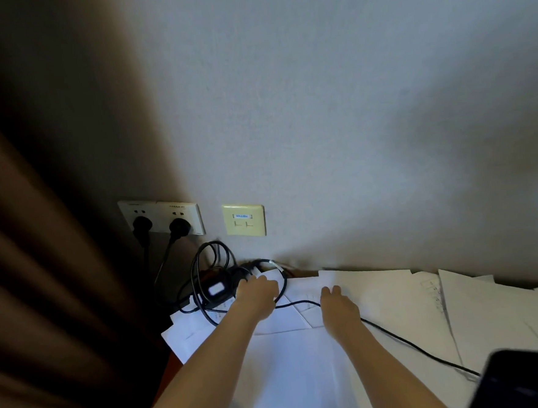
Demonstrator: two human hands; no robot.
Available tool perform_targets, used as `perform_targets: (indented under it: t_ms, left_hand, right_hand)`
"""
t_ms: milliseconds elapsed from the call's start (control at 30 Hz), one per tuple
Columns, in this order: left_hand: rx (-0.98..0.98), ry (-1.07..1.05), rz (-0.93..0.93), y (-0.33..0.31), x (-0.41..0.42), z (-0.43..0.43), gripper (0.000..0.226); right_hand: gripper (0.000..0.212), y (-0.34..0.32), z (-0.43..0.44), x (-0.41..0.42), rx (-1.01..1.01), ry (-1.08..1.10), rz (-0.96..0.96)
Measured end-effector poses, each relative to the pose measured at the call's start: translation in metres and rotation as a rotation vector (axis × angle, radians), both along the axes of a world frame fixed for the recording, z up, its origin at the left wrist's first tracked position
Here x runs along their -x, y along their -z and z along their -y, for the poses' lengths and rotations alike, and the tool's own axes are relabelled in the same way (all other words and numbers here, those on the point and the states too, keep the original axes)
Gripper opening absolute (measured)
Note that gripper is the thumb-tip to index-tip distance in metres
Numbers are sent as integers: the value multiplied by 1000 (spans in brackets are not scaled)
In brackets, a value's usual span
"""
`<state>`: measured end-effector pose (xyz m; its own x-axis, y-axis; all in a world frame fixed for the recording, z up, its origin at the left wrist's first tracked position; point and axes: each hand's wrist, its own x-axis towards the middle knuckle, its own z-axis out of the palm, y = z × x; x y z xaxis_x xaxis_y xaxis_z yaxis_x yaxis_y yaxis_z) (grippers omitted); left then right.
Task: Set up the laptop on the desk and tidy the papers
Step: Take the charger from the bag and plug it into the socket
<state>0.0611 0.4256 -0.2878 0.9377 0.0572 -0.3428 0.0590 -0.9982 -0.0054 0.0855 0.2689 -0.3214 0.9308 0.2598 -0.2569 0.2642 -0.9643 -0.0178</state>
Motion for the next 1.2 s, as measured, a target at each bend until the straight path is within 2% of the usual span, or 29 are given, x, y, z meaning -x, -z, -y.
perform_targets:
  t_ms: [267, 433, 833, 1033, 1200]
  left_hand:
    - [-16, -29, -5, -31, 30, 4, 44]
    - [-48, -38, 35, -52, 54, 14, 50]
    - [-24, -160, 188, -96, 144, 61, 53]
    - [2, -249, 218, -80, 189, 85, 55]
    - [14, -266, 207, -45, 219, 96, 57]
  right_hand:
    - [37, -25, -7, 28, 30, -155, 32]
    - [44, -50, 6, 52, -2, -191, 90]
    - [52, -101, 41, 110, -56, -293, 94]
    - [58, -90, 49, 141, -132, -380, 93]
    - [60, -53, 52, 160, -81, -438, 51]
